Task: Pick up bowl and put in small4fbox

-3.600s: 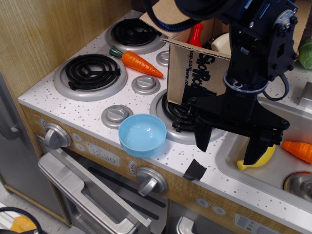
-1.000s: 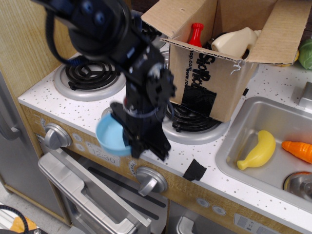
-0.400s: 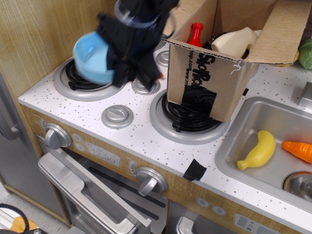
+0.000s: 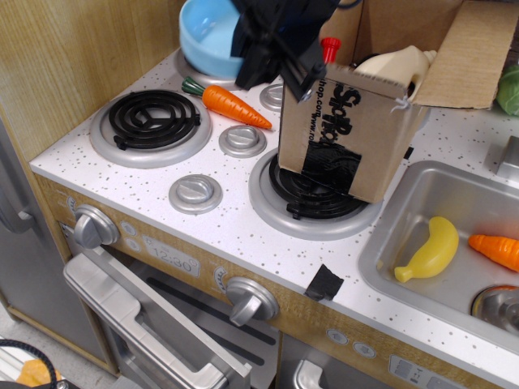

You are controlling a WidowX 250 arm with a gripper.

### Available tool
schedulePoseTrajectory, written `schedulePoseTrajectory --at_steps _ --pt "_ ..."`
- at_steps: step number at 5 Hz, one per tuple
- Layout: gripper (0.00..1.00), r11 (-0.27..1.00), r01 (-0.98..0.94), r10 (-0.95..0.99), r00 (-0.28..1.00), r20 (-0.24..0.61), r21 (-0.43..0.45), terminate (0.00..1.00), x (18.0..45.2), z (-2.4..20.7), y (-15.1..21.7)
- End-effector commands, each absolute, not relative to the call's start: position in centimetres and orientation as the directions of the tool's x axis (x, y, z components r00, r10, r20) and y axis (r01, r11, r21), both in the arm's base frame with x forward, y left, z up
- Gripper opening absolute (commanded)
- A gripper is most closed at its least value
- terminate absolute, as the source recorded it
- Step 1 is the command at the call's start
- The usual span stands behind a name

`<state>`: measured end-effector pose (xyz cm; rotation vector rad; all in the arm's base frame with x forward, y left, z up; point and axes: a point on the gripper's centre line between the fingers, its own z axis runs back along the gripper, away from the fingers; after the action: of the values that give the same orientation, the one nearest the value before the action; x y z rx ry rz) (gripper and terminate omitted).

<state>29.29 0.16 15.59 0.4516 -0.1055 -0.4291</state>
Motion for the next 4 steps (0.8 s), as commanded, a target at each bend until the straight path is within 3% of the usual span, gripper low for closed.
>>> schedulePoseTrajectory --at_steps 1,4 --pt "0.00 0.794 0.419 -0.502 0.860 0.088 0.442 0.00 32.8 17.5 -2.5" --pt "0.00 0.738 0.443 -0.522 0.853 0.015 0.509 0.00 34.4 21.6 -2.0"
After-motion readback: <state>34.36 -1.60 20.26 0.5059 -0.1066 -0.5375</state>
